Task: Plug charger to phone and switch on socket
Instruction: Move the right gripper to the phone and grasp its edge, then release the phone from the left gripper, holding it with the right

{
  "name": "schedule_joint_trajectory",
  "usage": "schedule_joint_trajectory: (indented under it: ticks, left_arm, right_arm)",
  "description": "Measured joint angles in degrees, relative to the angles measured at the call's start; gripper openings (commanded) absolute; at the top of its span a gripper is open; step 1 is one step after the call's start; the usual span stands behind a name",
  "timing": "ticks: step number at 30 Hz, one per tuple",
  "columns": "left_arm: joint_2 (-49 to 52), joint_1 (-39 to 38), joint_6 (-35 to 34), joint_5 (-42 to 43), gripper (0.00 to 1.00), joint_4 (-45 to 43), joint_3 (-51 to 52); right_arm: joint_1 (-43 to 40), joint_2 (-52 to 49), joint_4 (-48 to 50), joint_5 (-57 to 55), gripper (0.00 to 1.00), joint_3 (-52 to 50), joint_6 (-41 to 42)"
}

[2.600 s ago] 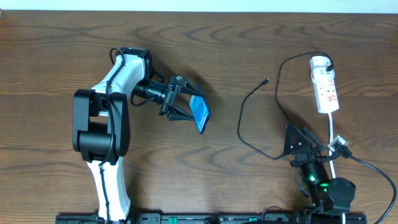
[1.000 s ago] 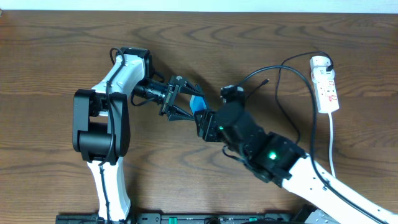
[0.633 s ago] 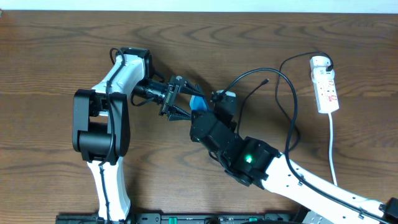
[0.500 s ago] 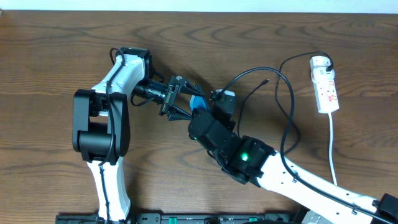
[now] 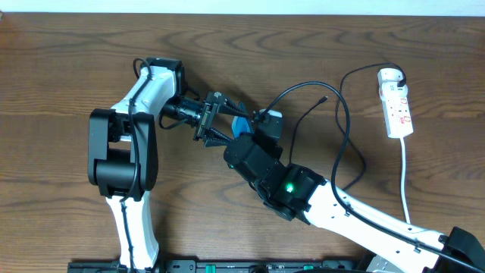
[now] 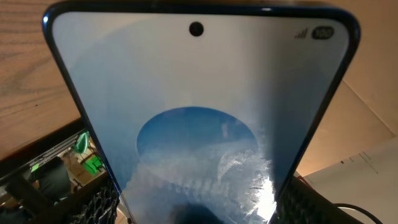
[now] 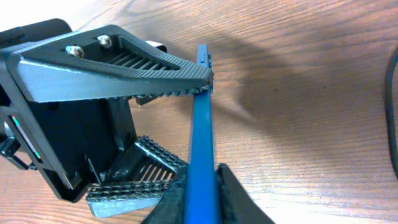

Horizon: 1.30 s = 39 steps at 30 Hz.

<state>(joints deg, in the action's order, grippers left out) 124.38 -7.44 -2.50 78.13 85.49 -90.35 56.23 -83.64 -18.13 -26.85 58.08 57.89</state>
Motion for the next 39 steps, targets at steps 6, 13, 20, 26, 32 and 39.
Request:
schedule_joint_trajectory:
  ticks: [6,13,20,26,32,39]
  left_arm:
    - [0.0,0.1,0.0,-0.2,0.64,0.1,0.0]
    - [0.0,0.8,0.2,0.5,0.99,-1.1,0.0]
    - [-0.9,7.4,0.9,-2.9,1.00,0.3,-2.0]
    - [-13.1,11.8,7.6,-9.2,1.00,5.0,-2.1]
    - [-34.1,11.6,14.7,-14.6,1.00,6.8,-2.6]
    - [-58.6,11.5,15.7,-26.4,1.00,6.7,-2.8]
  right_arm:
    - [0.0,0.0,-0.3,-0.2,0.01,0.0,-0.9]
    - [-0.4,0.5,-1.0,0.3,0.01,0.0,-0.9]
    - [-4.7,7.7,-5.7,2.4,0.01,0.0,-0.9]
    - [-11.6,11.3,-8.9,8.7,0.01,0.0,-0.9]
    - [-18.3,11.3,-6.5,18.2,0.01,-1.3,-0.9]
    - [-25.3,11.2,20.6,33.6,0.01,-14.3,-0.9]
